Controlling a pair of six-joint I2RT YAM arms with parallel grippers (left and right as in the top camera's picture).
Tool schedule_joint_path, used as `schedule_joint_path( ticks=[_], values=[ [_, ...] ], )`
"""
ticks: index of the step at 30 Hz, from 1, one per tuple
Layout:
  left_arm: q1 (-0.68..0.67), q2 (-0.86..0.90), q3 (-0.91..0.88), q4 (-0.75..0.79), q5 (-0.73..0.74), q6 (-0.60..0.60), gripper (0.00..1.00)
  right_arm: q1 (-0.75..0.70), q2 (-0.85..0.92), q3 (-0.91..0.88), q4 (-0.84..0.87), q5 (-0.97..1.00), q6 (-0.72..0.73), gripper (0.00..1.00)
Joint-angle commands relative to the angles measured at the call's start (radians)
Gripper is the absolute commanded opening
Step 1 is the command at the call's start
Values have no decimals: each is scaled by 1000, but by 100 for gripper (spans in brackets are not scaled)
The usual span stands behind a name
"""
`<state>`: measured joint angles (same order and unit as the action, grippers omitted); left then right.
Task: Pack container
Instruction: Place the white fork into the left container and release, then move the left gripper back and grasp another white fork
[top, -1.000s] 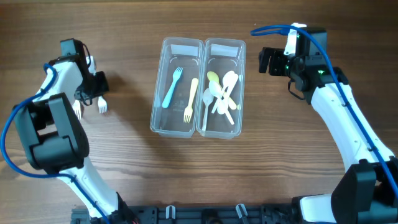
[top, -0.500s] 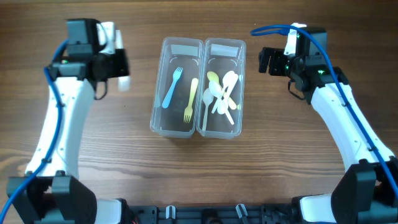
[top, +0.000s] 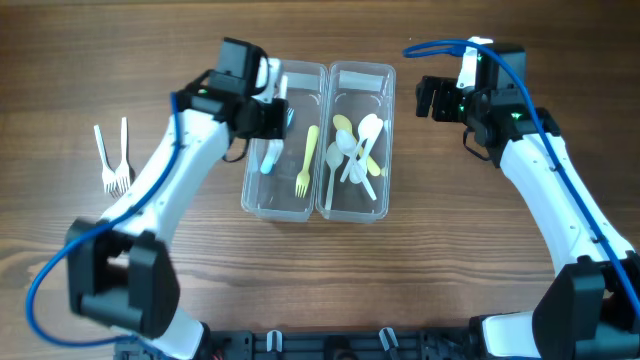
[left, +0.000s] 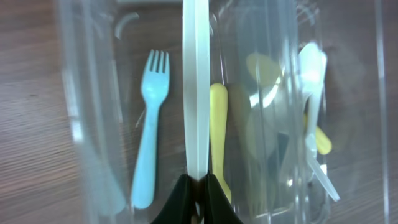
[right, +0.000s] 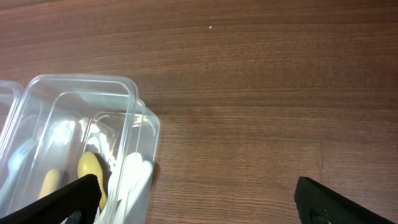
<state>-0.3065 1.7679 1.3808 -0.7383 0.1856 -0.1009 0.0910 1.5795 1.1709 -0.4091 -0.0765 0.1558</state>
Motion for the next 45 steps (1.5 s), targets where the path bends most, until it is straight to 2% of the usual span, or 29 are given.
schedule_joint_path(
  ticks=[1,2,6,11,16,19,23,29,39,45],
  values=[
    [-11,81,4,37,20,-21,38,3,-5,1,4,13,-10,100],
    [-10,85,4,44,20,-20,57,3,-5,1,4,13,-10,100],
    [7,48,48,37,19,-16,71,3,-5,1,4,13,-10,100],
    [84,-66,182,-72,-58,-8,68,3,-5,1,4,13,-10,100],
    [230,-213,241,-146,-349,-8,70,3,-5,1,4,13,-10,100],
    [343,-249,241,-188,-440,-8,71,3,-5,1,4,13,-10,100],
    [539,-217,225,-220,-402,-13,72,3,-5,1,4,13,-10,100],
    [697,-79,154,-208,-272,-12,66,3,-5,1,4,13,-10,100],
    [727,250,119,-176,-159,-6,70,3,-5,1,4,13,-10,100],
    [723,360,119,-140,-142,71,70,3,-5,1,4,13,-10,100]
  ],
)
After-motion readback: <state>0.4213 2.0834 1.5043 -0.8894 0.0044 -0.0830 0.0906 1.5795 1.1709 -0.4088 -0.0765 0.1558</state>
